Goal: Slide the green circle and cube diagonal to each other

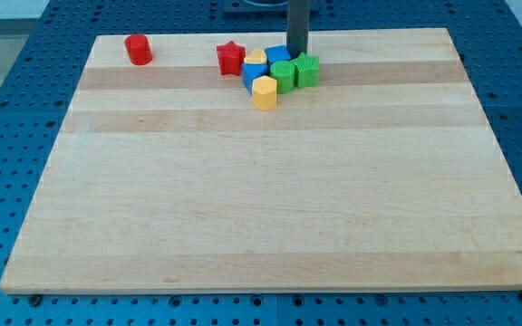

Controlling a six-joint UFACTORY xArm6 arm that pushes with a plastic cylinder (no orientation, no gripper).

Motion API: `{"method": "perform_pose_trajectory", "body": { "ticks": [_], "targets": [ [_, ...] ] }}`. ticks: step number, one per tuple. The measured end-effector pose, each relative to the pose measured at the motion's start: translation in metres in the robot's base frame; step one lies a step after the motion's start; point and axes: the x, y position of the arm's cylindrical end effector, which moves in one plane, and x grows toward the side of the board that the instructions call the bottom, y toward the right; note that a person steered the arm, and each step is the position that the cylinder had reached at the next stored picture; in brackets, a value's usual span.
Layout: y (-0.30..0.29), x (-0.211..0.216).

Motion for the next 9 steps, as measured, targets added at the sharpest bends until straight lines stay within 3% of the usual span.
{"method": "perform_pose_trajectory", "body": {
  "ticks": [4, 8, 9],
  "targets": [
    [-0.046, -0.002],
    [-0.008, 0.090],
    [0.030, 0.091]
  ]
}}
